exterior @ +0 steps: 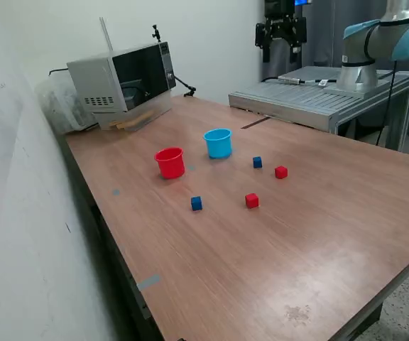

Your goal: Place red objects in the red bin, and blue objects in the blue bin.

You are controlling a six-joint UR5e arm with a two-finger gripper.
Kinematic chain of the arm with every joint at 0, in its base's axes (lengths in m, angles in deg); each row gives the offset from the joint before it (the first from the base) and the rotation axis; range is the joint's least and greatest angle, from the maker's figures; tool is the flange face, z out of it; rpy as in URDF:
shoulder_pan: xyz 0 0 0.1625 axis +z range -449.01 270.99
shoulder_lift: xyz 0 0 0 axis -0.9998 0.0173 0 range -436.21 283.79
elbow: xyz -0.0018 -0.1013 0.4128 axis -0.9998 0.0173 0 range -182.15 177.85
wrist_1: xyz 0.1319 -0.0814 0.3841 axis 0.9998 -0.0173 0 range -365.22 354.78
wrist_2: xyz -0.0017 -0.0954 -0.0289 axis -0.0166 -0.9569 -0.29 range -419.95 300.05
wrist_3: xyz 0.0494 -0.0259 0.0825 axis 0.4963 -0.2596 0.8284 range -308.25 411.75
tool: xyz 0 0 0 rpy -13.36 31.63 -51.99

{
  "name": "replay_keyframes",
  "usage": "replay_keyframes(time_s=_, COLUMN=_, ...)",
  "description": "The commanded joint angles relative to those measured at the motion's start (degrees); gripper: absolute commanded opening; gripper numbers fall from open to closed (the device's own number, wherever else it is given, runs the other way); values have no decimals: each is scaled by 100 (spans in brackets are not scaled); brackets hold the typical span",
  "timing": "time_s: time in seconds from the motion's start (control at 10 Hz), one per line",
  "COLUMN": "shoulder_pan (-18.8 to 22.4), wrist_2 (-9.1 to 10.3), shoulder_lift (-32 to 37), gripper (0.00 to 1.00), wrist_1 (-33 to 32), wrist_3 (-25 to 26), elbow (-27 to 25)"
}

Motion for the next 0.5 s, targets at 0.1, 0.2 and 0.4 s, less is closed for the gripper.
replay_keyframes(time_s=0.1, shoulder_pan=497, wrist_2=-48, shoulder_lift=-957, gripper=100, wrist_1=-1135, wrist_3=-756, elbow=-344)
replay_keyframes(time_s=0.2, shoulder_pan=507, wrist_2=-39, shoulder_lift=-948, gripper=100, wrist_1=-1269, wrist_3=-916, elbow=-486)
replay_keyframes(time_s=0.4, shoulder_pan=507, wrist_2=-30, shoulder_lift=-1228, gripper=100, wrist_1=-1820, wrist_3=-918, elbow=-593)
